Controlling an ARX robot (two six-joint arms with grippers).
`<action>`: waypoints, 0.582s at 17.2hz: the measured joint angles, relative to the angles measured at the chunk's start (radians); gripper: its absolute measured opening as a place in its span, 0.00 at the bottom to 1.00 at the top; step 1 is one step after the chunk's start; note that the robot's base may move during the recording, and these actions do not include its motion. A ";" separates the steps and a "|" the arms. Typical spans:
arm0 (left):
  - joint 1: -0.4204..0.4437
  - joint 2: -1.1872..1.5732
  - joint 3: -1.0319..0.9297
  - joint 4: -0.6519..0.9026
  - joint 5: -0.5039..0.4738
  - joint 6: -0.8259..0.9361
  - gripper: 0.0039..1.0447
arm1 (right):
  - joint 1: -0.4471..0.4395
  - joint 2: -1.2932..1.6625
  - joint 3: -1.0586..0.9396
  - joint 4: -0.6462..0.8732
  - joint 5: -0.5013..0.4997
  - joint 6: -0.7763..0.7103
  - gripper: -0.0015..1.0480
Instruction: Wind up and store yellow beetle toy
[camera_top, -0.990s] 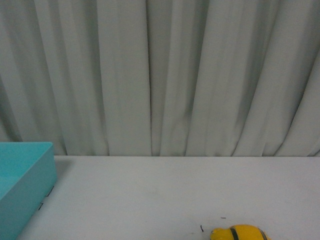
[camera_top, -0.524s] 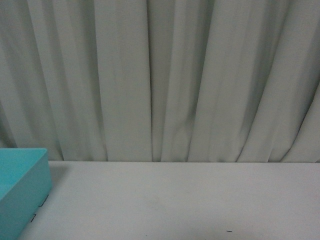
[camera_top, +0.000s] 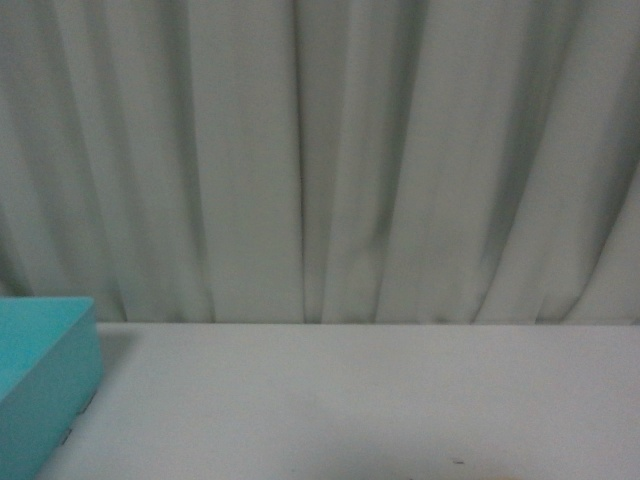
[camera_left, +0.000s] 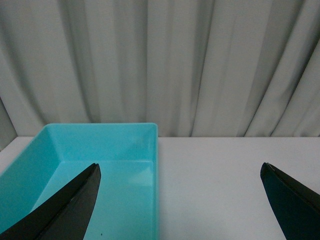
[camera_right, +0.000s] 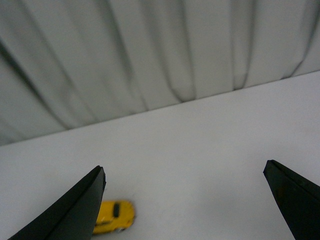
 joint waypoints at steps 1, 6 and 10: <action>0.000 0.000 0.000 0.000 -0.004 0.000 0.94 | -0.058 0.174 0.051 0.148 -0.018 -0.018 0.94; 0.000 0.000 0.000 0.000 0.000 0.000 0.94 | 0.015 0.890 0.460 0.444 -0.029 -0.109 0.94; 0.000 0.000 0.000 0.000 0.000 0.000 0.94 | 0.214 1.093 0.789 0.091 -0.259 -0.384 0.94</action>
